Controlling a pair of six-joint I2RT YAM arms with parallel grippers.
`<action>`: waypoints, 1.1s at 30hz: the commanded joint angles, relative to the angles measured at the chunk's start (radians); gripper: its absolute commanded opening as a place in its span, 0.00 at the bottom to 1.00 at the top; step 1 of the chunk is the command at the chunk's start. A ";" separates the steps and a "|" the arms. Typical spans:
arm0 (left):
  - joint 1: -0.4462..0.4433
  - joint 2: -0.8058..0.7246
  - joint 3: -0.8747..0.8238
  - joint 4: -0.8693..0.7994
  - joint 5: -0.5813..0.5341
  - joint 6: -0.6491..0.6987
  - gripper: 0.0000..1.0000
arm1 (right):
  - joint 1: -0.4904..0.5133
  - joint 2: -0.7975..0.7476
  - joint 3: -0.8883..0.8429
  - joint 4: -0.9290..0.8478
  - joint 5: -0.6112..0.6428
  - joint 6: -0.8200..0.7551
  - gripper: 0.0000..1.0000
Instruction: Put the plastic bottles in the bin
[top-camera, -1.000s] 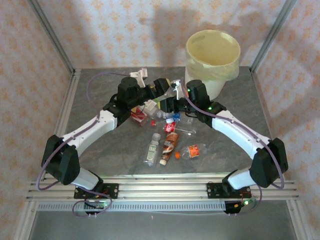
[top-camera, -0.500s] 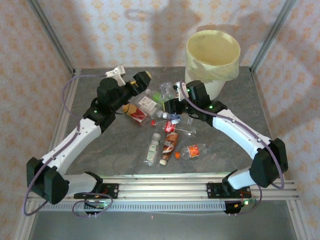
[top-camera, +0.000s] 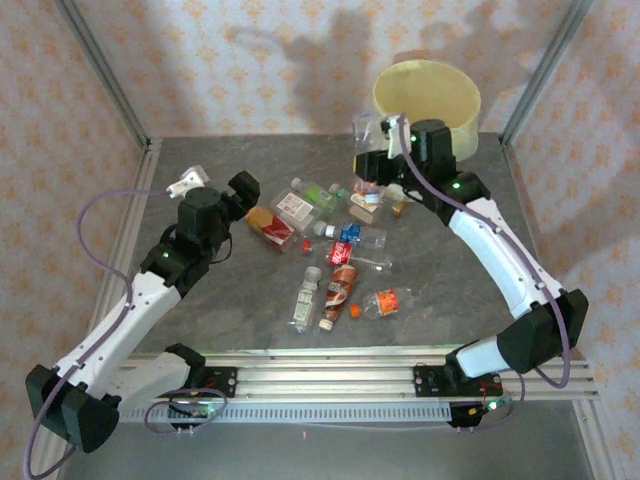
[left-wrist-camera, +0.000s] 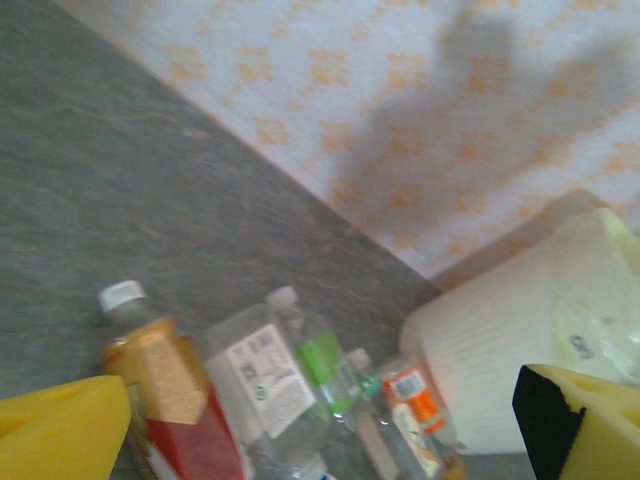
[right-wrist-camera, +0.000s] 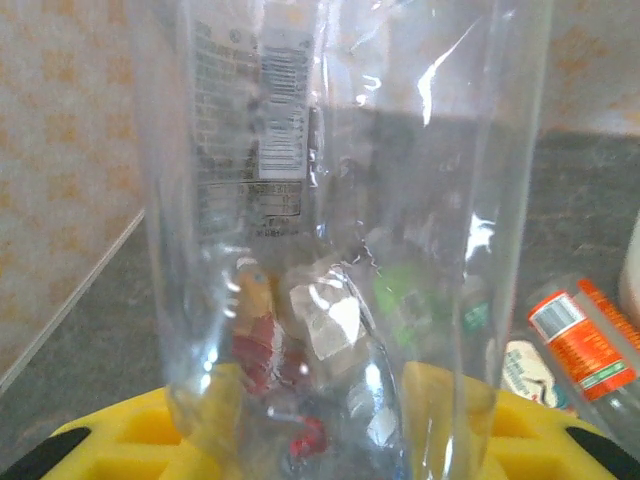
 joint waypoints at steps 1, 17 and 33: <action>0.008 -0.017 -0.038 -0.090 -0.142 -0.043 1.00 | -0.043 0.023 0.104 0.003 0.024 0.022 0.33; 0.010 -0.002 -0.078 -0.121 -0.162 -0.072 1.00 | -0.251 0.370 0.701 -0.125 0.165 0.113 0.33; 0.011 0.004 -0.105 -0.120 -0.153 -0.086 1.00 | -0.290 0.595 0.917 -0.306 0.319 -0.018 0.39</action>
